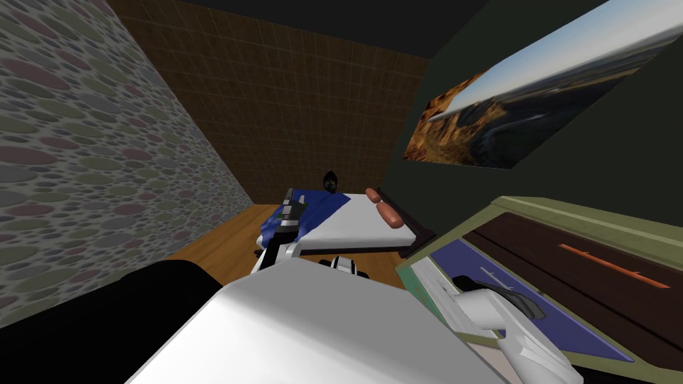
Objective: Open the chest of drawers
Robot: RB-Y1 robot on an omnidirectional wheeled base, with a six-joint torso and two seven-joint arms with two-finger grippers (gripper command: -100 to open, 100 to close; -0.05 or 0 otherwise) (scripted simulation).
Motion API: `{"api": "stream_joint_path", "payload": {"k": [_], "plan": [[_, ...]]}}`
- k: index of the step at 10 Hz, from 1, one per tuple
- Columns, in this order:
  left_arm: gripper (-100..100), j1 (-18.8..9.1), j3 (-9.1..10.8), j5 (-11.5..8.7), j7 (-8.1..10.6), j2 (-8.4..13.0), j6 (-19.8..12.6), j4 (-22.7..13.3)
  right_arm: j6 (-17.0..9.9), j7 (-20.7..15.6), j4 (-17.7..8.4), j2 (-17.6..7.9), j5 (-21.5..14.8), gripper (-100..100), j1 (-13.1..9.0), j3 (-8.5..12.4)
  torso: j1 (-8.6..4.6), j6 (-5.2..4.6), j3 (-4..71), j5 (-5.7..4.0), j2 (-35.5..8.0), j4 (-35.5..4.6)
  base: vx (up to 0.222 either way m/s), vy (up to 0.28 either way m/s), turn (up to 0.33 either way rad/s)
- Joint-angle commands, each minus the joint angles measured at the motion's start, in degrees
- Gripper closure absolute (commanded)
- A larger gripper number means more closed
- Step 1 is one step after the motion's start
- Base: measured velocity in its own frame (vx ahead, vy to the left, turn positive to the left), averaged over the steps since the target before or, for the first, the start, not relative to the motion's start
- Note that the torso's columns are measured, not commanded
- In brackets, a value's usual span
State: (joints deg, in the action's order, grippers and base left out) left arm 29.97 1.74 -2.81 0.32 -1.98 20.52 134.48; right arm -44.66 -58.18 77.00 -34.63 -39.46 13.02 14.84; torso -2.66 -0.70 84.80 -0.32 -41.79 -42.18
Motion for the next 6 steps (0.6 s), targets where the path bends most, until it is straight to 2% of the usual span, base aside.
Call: {"api": "stream_joint_path", "payload": {"k": [1, 6], "plan": [[0, 0.0, 0.00, 0.0, 0.00, 0.0, 0.0, 0.0, -0.5, 0.3, -1.3, -1.6, 0.1, -100, -0.2, 1.7, 0.00, -0.02, 0.0, 0.00, 0.0, 0.0, 0.002, -0.012, 0.006], [0, 0.0, 0.00, 0.0, 0.00, 0.0, 0.0, 0.0, -1.5, 0.5, -2.0, -2.7, 1.1, -100, -0.8, 2.8, 0.07, 0.10, 0.0, 0.09, 0.0, 0.0, -0.003, 0.024, 0.026]]}}
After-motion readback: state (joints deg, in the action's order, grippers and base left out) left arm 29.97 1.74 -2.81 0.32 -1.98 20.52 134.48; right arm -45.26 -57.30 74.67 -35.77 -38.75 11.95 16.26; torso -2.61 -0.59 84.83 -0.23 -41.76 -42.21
